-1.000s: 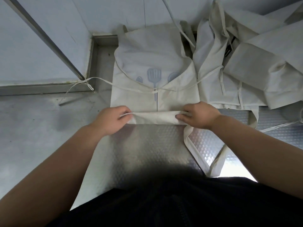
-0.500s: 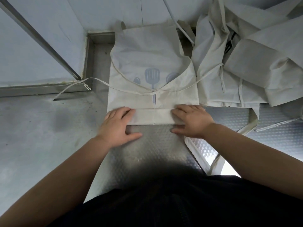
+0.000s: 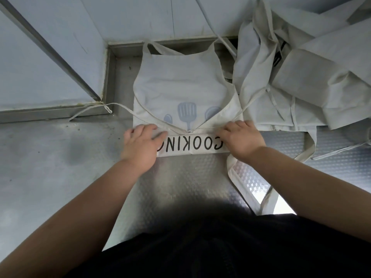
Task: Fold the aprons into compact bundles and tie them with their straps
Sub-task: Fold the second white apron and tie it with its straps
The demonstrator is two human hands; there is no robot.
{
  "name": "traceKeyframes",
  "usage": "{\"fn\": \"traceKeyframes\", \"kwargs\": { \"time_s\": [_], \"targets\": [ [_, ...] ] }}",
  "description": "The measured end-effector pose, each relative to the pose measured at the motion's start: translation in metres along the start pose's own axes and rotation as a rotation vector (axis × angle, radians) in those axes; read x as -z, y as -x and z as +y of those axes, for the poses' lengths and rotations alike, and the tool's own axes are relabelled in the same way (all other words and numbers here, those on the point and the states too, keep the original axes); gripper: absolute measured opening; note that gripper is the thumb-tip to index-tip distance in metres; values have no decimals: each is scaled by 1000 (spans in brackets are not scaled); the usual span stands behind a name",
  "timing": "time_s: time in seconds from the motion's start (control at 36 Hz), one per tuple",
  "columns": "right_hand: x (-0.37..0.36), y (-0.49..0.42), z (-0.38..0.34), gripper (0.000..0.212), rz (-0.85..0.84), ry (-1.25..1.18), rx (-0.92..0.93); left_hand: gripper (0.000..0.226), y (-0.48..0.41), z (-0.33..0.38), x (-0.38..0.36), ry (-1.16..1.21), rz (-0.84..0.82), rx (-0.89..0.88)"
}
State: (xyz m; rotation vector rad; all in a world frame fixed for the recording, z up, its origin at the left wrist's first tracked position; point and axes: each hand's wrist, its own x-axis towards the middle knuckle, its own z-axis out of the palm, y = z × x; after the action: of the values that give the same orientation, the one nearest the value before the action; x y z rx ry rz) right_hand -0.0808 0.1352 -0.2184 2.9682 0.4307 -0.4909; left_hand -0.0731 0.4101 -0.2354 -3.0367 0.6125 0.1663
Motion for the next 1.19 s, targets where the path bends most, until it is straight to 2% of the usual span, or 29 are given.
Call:
{"fn": "traceKeyframes", "kwargs": {
  "time_s": [0.06,0.17,0.25,0.36,0.53,0.67,0.75,0.78,0.86,1.0,1.14,1.19],
  "targets": [
    [-5,6,-5,39,-11,-29,19,72,5,7,-5,59,-41,-27],
    [-9,17,-11,63,-117,-151,4,48,15,12,-14,224,-75,52],
    [-8,24,-11,68,-114,-143,23,61,27,13,-15,274,-91,59],
    [-7,41,-21,64,-93,-220,11,57,48,20,-15,289,-102,91],
    [-15,65,-35,39,-101,-241,27,59,86,29,-14,356,-84,97],
    [-17,80,-41,30,-97,-202,61,54,107,40,-14,368,-48,93],
    [-23,89,-45,19,-133,-286,15,49,122,47,-16,387,-34,89],
    [-26,92,-46,24,-142,-305,3,46,127,49,-17,401,-22,75],
    [-38,103,-50,48,-130,-306,34,40,145,61,-22,374,21,50],
    [-48,99,-51,35,-137,-258,57,53,150,63,-15,180,-78,19],
    [-57,104,-54,40,-108,-225,33,56,147,50,-18,97,-258,53],
    [-56,105,-55,43,-108,-236,6,60,147,42,-15,61,-198,24]
  ]
}}
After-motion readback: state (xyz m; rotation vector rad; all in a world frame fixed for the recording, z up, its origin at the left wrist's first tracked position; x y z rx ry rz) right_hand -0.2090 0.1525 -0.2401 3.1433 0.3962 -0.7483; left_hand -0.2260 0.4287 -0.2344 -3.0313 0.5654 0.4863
